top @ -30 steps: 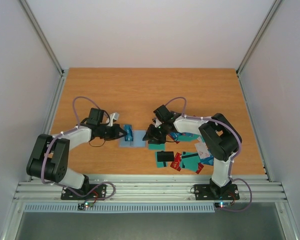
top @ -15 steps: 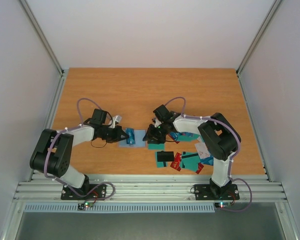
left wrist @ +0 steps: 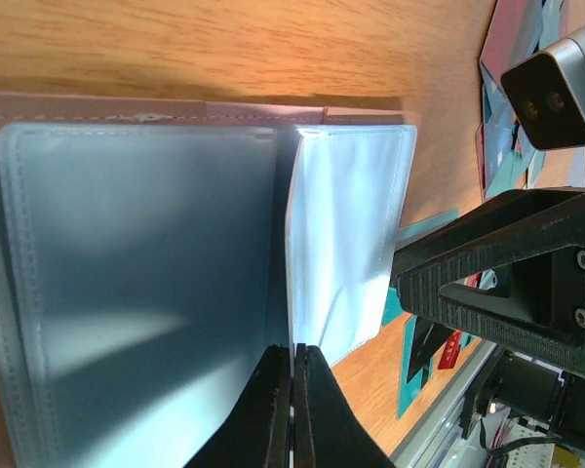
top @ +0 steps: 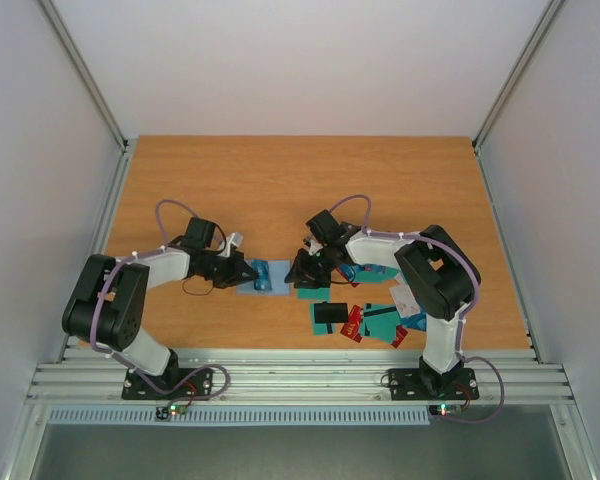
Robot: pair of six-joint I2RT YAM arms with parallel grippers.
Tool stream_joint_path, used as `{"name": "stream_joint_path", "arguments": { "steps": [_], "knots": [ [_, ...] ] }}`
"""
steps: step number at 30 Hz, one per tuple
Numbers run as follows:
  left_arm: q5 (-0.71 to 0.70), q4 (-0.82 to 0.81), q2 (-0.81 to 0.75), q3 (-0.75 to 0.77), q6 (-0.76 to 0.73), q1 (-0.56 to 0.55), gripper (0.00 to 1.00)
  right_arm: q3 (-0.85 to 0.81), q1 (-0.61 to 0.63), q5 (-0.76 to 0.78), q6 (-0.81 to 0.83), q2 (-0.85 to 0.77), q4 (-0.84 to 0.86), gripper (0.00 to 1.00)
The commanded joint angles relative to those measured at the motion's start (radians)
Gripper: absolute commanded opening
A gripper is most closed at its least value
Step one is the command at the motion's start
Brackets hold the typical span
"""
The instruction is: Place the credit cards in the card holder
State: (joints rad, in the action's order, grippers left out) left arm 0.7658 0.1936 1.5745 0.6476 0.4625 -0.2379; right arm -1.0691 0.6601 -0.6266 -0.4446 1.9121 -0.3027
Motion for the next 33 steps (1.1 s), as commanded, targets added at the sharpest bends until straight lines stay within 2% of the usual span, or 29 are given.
{"name": "stream_joint_path", "arguments": {
  "steps": [1,14,28,33],
  "knots": [
    [-0.034,0.104,-0.012,0.042,0.004,-0.006,0.00,0.027,0.007,0.027,-0.002,0.042,-0.047,0.31],
    [-0.018,0.331,0.054,0.179,-0.078,-0.004,0.00,0.034,0.007,0.033,-0.003,0.033,-0.053,0.31],
    [0.055,0.330,0.104,0.185,-0.126,-0.004,0.00,0.035,0.008,0.022,-0.035,0.055,-0.023,0.31],
    [0.075,0.285,0.124,0.174,-0.108,-0.003,0.00,0.035,0.007,0.018,-0.040,0.059,-0.020,0.31]
  ]
}}
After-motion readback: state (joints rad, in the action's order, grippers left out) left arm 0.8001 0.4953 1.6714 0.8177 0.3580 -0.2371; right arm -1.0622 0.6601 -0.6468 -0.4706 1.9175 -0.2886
